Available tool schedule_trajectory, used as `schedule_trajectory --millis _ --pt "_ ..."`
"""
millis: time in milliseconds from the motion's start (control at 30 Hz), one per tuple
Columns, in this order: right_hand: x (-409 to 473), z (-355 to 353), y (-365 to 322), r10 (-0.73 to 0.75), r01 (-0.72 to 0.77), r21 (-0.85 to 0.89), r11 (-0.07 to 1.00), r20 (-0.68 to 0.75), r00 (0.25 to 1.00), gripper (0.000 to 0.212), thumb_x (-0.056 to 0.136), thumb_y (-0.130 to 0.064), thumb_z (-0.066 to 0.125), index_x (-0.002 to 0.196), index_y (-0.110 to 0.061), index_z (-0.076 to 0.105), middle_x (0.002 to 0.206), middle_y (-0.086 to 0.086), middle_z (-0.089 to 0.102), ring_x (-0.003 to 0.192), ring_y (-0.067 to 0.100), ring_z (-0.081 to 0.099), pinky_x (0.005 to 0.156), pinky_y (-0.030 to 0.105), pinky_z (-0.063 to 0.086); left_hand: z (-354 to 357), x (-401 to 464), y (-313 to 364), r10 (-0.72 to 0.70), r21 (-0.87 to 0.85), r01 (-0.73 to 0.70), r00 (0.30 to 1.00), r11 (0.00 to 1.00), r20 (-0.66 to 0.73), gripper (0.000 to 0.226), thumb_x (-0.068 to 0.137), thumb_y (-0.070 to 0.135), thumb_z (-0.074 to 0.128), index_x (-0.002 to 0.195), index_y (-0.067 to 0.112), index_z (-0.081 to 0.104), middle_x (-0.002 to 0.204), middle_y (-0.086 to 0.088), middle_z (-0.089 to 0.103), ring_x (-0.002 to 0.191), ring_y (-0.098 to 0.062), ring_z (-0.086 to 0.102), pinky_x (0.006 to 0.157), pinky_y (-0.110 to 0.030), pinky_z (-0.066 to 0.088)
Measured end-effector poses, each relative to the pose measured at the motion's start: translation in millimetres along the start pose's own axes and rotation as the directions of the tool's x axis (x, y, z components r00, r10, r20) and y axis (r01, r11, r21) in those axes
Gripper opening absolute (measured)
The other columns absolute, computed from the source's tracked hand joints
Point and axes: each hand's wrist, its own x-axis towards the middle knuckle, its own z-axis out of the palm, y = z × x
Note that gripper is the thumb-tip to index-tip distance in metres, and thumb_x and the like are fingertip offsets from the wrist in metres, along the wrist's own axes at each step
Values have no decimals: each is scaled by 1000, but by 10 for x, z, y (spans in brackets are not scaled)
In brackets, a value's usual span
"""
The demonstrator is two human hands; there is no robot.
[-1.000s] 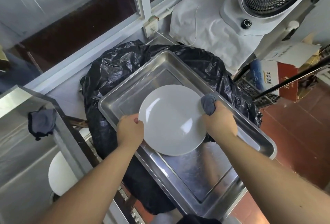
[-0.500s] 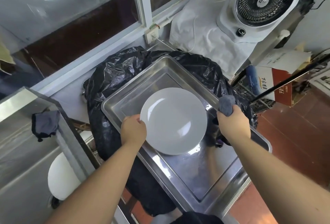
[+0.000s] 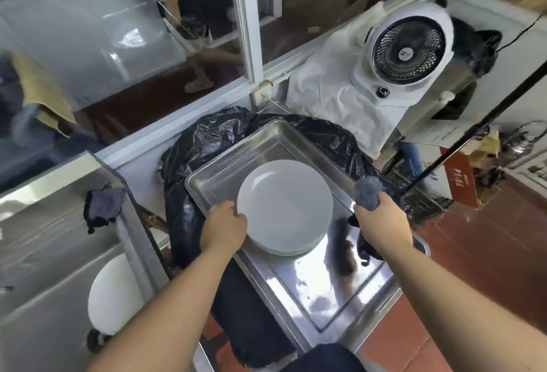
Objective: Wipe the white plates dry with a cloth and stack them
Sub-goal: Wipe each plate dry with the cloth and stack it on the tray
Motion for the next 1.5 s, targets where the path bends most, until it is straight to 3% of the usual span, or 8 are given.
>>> schedule_trajectory --millis 200,300,567,733,867,1067,1200,1500 --pt "-418 -230 -140 -169 173 -43 984 78 982 30 82 -52 46 97 -28 54 85 2 69 74 28 67 70 42 57 -172 -789 -58 56 67 -50 994 997 -90 47 99 30 51 144 21 61 142 -2 59 114 -25 65 85 -36 54" --pt "-699 -308 -110 -283 297 -89 951 137 949 19 85 -43 51 96 -27 54 83 1 68 74 29 66 70 42 57 -207 -1287 -143 85 156 -65 989 986 -121 47 101 34 53 147 24 59 144 -1 57 117 -25 64 85 -35 53" --pt "-1540 -162 -79 -512 595 -178 784 356 782 14 87 -34 54 97 -25 54 83 2 66 75 27 62 63 38 51 -339 -2649 -634 14 281 37 984 959 -179 46 104 37 52 149 27 57 144 -1 56 120 -28 62 89 -42 57" --pt "-2194 176 -178 -613 736 -147 661 459 642 13 88 -37 59 94 -27 56 82 1 68 74 27 63 64 38 49 -528 -3271 -1272 -125 222 181 962 958 -245 33 102 36 50 127 22 67 130 -6 61 117 -35 63 92 -45 56" --pt "-2724 513 -290 -647 795 -122 595 515 563 19 86 -41 65 86 -26 53 76 -4 64 67 19 58 59 36 41 -685 -3637 -1887 -210 135 256 935 957 -286 44 101 41 54 142 28 62 147 0 57 126 -28 62 101 -43 54" --pt "-3659 1212 -568 -653 852 -37 523 625 428 16 94 -42 64 89 -28 57 80 -6 68 71 15 64 58 34 48 -922 -4248 -2962 -325 68 368 882 927 -340 43 97 43 55 136 29 65 134 4 64 108 -23 68 94 -41 58" --pt "-4341 1679 -663 -663 870 -27 492 635 395 16 96 -41 62 95 -25 62 83 -3 70 75 22 66 71 42 58 -1144 -4635 -3697 -387 84 443 849 893 -361 44 99 45 56 140 32 63 142 7 63 116 -18 67 97 -44 60" --pt "-5131 2352 -880 -615 885 -54 462 700 364 15 89 -39 55 99 -28 58 76 -4 73 66 22 68 57 34 53 -1671 -4809 -4535 -395 152 461 858 874 -328 41 102 41 52 139 28 62 146 4 59 114 -18 64 88 -38 60"
